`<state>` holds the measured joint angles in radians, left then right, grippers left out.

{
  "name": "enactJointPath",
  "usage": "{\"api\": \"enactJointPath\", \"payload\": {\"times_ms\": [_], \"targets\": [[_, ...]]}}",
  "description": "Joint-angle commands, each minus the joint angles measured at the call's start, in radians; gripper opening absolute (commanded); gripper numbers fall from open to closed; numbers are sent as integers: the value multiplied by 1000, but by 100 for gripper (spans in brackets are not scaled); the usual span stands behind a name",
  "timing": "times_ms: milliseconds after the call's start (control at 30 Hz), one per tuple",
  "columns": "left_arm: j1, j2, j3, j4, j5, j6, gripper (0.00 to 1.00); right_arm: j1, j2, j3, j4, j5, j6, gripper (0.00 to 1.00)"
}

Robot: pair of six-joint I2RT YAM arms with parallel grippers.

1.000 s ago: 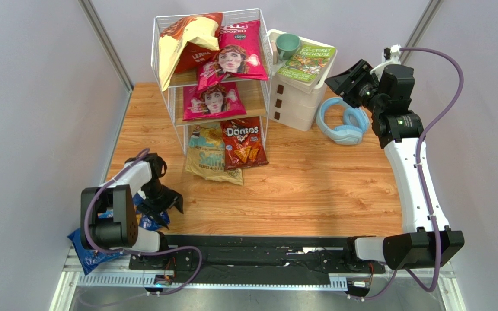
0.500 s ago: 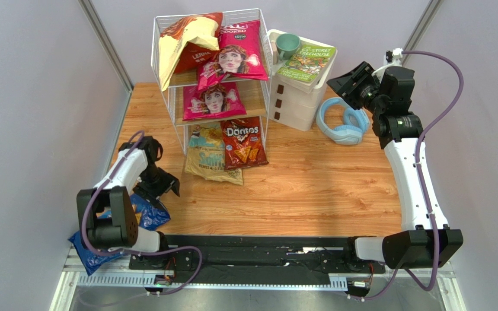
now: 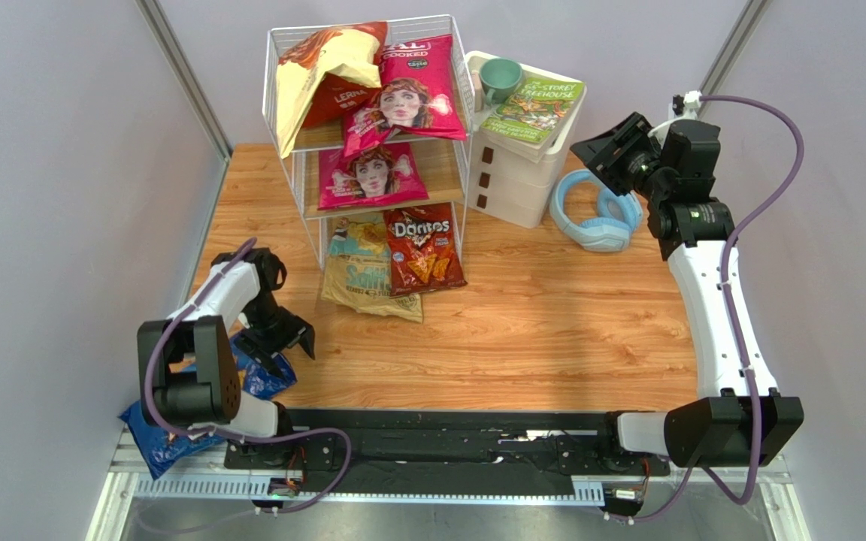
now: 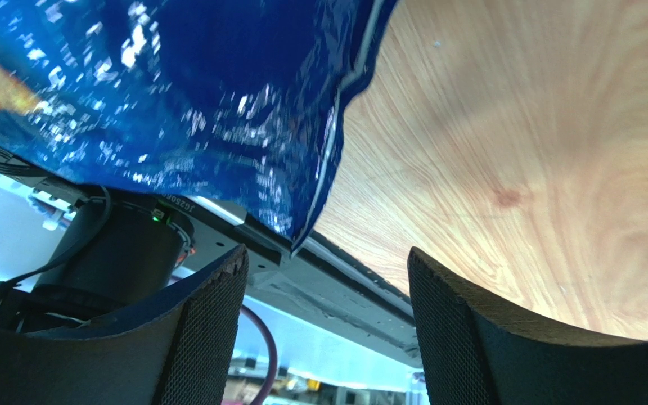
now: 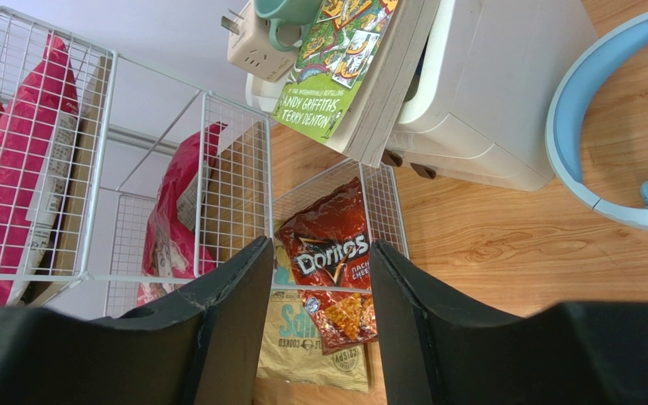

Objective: Place and organize the chips bags onto the shelf
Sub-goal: Move the potato chip to the center of the board.

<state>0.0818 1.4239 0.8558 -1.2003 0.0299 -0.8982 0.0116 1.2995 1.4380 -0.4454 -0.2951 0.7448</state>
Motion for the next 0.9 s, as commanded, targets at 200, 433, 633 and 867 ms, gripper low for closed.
{"api": "enactJointPath", "payload": {"times_ms": [200, 433, 633, 867], "targets": [[3, 141, 6, 45, -5, 56, 51, -47, -26, 9, 54, -27, 24, 51], [3, 146, -27, 73, 59, 87, 9, -55, -8, 18, 56, -32, 30, 51], [-19, 107, -34, 71, 120, 150, 0, -55, 4, 10, 62, -53, 51, 50], [-210, 41, 34, -10, 116, 154, 0, -55, 14, 7, 73, -84, 70, 46]]}}
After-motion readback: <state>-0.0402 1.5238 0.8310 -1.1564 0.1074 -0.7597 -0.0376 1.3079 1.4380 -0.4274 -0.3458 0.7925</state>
